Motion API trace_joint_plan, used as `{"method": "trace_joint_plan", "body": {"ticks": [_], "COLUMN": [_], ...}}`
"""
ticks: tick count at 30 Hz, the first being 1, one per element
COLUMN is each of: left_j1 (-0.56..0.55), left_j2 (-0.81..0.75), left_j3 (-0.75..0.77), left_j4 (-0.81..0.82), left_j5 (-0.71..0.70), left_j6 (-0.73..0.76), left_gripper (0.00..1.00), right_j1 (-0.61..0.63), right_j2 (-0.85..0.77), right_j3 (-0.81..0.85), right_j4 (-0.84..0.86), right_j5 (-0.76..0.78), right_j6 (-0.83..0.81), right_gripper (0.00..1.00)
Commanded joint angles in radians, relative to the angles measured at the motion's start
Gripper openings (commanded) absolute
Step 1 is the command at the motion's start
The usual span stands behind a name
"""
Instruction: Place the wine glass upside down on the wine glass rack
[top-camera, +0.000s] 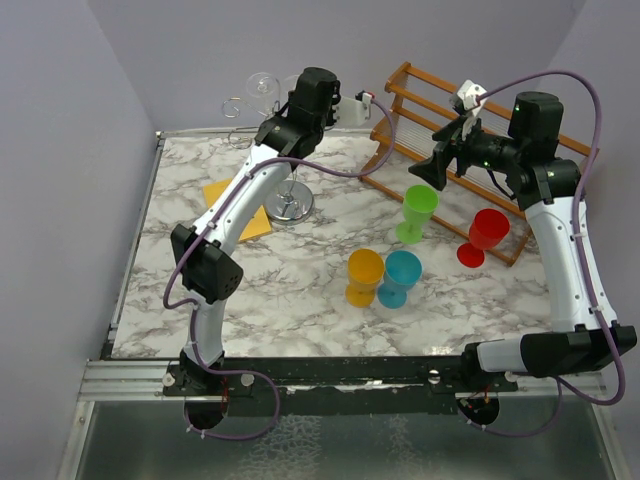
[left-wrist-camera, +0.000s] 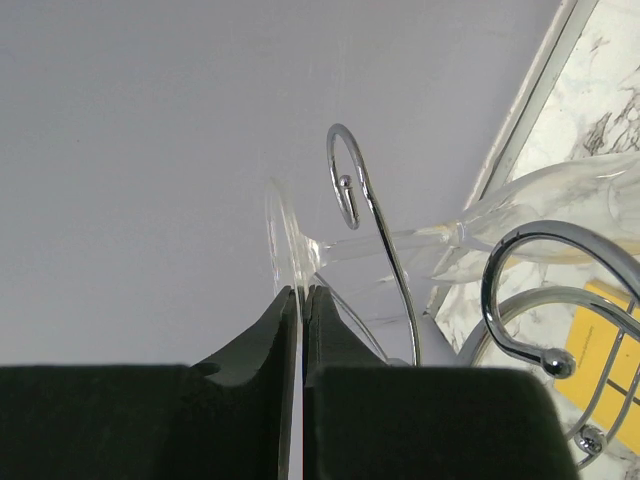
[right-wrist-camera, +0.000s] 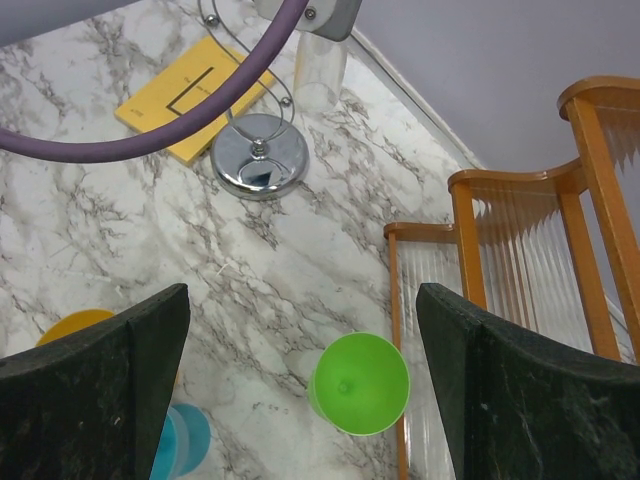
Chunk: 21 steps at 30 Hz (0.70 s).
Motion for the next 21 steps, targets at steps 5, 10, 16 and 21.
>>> {"method": "trace_joint_plan", "body": {"ticks": [5,10,16,21], "left_j1": [-0.018,-0.023,-0.024,-0.024], "left_j2": [-0.087,-0.094,-0.085,-0.062], "left_j3": [0.005,0.007,0.008,0.016], "left_j4": [-0.005,-0.009,0.031,0.071], "left_j5": [0.023,0.054,0.078,0.091], "left_j6": [-0.04,-0.057,-0.07,-0.082], "left_gripper": [0.0,0.0,0.0,0.0], "right_j1": [0.003,0.002,0.002,0.002], "right_j2": [-0.027,-0.03,-0.034,-0.038], "right_j3": [-0.012,-0.018,-0.02,-0.025], "right_j4": [0.022,0.026,0.027,0.03], "right_j5": [-0.016,-0.012,-0.012,-0.009], "right_j6": [-0.005,-0.005,-0.003,-0.004], "right_gripper": [0.95,0.95,0.95,0.95]}}
